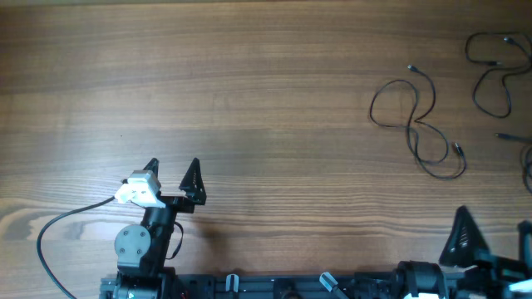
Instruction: Untangle cables
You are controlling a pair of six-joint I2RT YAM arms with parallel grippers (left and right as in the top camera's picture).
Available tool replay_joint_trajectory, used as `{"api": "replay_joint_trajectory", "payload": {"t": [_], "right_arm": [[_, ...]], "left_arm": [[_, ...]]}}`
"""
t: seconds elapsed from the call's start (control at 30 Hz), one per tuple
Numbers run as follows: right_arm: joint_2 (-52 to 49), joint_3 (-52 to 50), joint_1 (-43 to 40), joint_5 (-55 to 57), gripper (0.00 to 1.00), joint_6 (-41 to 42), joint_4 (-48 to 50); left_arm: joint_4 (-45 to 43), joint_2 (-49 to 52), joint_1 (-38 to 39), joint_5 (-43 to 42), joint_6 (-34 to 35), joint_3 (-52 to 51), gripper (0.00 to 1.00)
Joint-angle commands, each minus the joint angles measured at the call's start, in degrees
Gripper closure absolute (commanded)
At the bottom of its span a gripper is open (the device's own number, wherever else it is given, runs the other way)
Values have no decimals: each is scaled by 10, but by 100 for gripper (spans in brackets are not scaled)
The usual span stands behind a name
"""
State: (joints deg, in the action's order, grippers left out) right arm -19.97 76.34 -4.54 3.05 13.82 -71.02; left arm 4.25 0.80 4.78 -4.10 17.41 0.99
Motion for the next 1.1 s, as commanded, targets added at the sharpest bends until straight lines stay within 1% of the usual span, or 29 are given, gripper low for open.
{"api": "replay_joint_trajectory", "payload": {"t": [0.0, 0.1, 0.23, 0.33, 0.5, 0.7, 0.83, 1.07], "right_arm": [[9, 0, 0, 6, 0, 121, 76], [8, 0, 0, 6, 0, 233, 136], [3, 0, 0, 8, 0, 387, 187], [-4, 0, 0, 11, 0, 448, 219], [-24, 0, 0, 13, 0, 459, 283], [-50, 0, 0, 15, 0, 525, 354], [-69, 0, 0, 14, 0, 528, 389], [-89, 0, 0, 38, 0, 522, 396]], "left_arm": [[-2, -4, 2, 10, -5, -6, 0], [-2, -4, 2, 10, -5, -6, 0], [-1, -4, 2, 10, -5, -6, 0], [-2, -4, 2, 10, -5, -6, 0], [-1, -4, 2, 10, -5, -6, 0], [-1, -4, 2, 10, -5, -6, 0], [-2, -4, 2, 10, -5, -6, 0], [-1, -4, 2, 10, -5, -6, 0]]}}
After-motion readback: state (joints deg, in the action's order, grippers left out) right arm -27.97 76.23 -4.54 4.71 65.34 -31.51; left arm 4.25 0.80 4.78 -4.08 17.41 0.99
